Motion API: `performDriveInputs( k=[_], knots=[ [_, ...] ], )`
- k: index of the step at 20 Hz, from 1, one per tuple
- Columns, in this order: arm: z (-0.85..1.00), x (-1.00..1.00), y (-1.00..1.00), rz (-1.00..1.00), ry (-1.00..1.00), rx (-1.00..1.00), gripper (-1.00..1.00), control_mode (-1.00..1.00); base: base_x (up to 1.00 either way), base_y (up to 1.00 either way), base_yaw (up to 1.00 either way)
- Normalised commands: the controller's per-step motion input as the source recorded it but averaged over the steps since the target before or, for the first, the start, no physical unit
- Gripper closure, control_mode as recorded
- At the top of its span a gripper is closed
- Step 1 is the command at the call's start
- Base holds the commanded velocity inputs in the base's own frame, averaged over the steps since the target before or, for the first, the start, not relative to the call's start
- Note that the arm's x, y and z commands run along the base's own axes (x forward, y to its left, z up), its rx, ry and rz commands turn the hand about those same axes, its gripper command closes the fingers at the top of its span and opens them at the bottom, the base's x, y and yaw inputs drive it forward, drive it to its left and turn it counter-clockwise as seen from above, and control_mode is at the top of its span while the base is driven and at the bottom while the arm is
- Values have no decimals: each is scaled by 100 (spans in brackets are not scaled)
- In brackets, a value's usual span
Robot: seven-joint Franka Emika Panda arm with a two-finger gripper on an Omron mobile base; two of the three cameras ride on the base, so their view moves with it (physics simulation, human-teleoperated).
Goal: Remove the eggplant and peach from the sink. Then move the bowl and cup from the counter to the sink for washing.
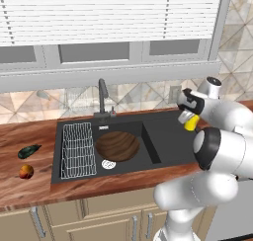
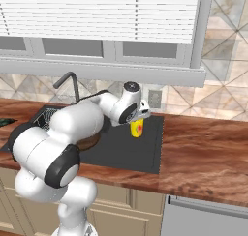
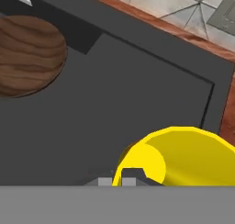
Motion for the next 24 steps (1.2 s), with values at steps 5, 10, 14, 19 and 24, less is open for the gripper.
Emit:
performDriveInputs(
  k=[5,10,14,19,24],
  knots=[
    [3,0,25,12,0,0,100,-100,0,0,0],
    [0,-1,28,9,0,0,100,-100,0,0,0],
    [0,-2,30,8,0,0,100,-100,0,0,0],
    [0,-4,30,6,0,0,100,-100,0,0,0],
    [0,-2,31,6,0,0,100,-100,0,0,0]
  ],
)
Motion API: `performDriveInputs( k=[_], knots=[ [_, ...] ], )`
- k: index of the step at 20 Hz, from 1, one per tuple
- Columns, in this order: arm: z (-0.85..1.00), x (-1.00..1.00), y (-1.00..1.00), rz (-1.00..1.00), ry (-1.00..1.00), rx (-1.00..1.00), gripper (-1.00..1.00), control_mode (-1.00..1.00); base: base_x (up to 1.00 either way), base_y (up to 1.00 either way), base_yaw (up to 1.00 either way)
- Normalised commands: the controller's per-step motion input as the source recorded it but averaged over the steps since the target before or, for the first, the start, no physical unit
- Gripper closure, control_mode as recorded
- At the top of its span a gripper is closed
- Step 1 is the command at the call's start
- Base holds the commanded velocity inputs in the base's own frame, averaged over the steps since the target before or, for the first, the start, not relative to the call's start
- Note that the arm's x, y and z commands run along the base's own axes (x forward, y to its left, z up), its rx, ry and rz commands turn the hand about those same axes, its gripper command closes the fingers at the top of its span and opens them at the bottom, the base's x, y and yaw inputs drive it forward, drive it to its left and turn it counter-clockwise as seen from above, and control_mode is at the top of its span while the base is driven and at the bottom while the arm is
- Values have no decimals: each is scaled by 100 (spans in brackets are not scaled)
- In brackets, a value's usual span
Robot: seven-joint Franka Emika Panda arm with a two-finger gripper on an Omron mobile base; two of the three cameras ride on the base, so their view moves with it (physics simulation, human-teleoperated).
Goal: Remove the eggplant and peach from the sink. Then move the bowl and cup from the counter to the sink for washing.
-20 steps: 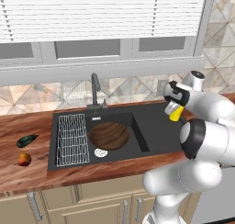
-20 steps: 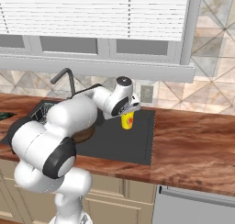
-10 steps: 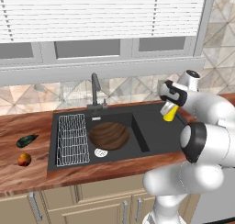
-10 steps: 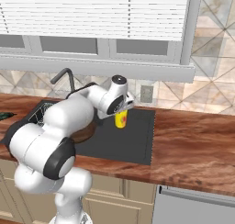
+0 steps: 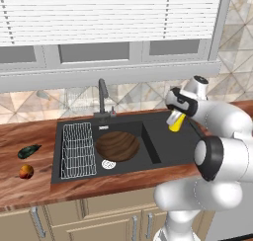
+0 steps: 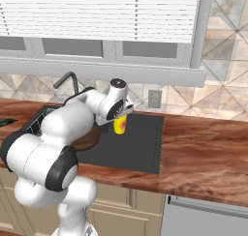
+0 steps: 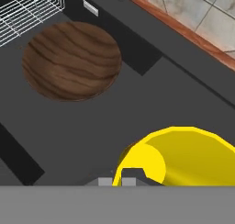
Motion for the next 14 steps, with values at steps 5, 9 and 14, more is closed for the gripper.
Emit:
performDriveInputs(
  k=[5,9,14],
  knots=[
    [0,-3,29,6,0,0,100,-100,0,0,0],
    [0,-7,29,2,0,0,100,-100,0,0,0],
    [0,-8,26,0,0,0,100,-100,0,0,0]
  ],
)
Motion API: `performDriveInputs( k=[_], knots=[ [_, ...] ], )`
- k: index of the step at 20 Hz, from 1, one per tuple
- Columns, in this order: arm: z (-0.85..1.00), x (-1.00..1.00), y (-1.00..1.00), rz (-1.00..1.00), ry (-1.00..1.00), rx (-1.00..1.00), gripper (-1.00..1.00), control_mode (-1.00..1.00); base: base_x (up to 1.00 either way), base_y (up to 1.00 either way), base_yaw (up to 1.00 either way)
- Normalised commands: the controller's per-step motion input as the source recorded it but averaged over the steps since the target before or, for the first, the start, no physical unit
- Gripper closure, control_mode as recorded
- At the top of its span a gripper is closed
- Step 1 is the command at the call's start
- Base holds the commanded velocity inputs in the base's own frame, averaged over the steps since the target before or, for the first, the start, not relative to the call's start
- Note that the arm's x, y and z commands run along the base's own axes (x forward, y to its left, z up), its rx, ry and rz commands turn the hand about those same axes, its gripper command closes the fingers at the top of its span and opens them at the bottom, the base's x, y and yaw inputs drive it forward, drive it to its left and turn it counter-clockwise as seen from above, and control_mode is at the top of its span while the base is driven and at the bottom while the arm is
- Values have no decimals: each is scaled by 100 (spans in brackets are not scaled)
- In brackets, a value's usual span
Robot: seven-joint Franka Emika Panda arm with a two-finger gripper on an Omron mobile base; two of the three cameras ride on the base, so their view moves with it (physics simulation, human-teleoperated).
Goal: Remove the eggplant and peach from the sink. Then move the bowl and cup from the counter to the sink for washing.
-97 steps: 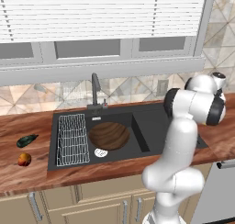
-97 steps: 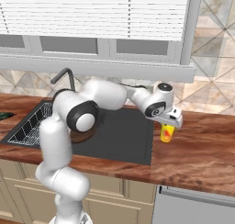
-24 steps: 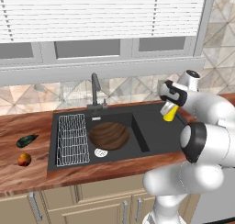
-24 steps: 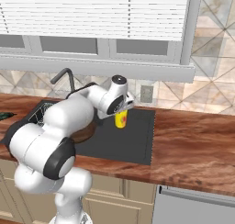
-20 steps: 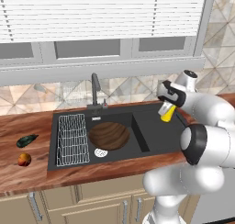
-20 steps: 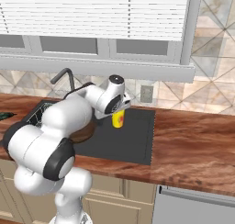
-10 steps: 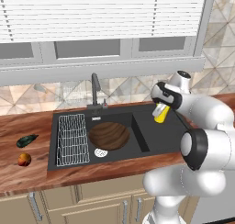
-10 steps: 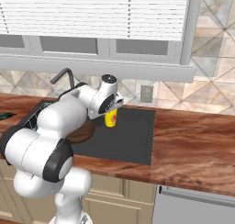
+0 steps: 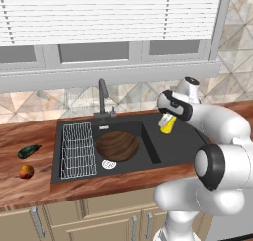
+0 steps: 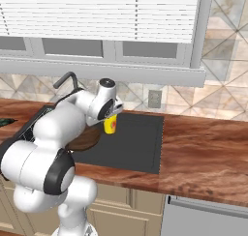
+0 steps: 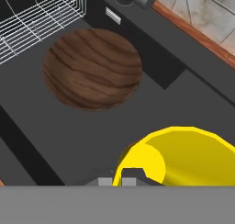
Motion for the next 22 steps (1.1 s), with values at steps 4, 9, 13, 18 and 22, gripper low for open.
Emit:
performDriveInputs(
  k=[4,9,13,18,22],
  knots=[
    [0,-7,25,0,0,0,100,-100,0,0,0],
    [0,-5,25,0,0,0,100,-100,0,0,0],
    [-1,-2,22,0,3,0,100,-100,0,0,0],
    [-7,0,18,0,8,0,100,-100,0,0,0],
    [-10,0,14,0,9,0,100,-100,0,0,0]
  ],
)
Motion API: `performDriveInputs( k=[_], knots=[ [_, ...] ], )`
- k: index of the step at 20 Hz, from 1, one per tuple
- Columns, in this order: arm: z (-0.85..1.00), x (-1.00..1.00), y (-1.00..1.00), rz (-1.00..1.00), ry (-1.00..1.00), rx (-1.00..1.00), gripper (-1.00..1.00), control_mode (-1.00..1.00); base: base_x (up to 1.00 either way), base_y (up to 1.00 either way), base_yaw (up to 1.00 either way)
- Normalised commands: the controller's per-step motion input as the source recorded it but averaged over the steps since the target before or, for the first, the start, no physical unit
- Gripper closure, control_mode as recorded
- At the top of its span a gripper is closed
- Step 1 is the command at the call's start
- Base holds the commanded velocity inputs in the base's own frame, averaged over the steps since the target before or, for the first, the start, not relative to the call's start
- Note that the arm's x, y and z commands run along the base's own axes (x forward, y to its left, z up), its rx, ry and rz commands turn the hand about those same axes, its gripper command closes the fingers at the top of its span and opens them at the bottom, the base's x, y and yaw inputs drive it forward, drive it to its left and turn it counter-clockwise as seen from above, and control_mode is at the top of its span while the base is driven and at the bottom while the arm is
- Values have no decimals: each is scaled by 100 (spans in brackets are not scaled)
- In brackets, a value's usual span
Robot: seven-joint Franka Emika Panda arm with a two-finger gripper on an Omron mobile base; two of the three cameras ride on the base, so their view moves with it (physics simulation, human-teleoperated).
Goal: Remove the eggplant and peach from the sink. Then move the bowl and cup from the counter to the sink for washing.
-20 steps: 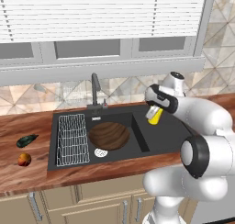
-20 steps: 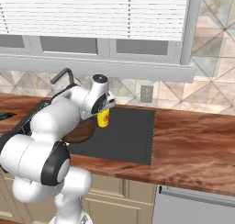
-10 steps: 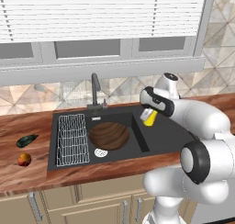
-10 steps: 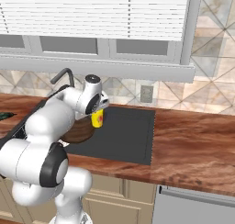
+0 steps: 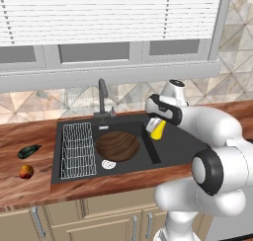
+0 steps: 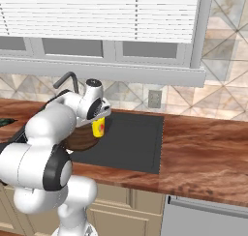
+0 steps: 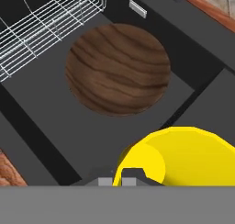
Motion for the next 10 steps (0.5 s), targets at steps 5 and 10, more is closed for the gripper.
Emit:
performDriveInputs(
  k=[5,10],
  knots=[
    [-6,0,11,0,4,0,100,-100,0,0,0],
    [-2,0,6,0,0,0,100,-100,0,0,0]
  ],
)
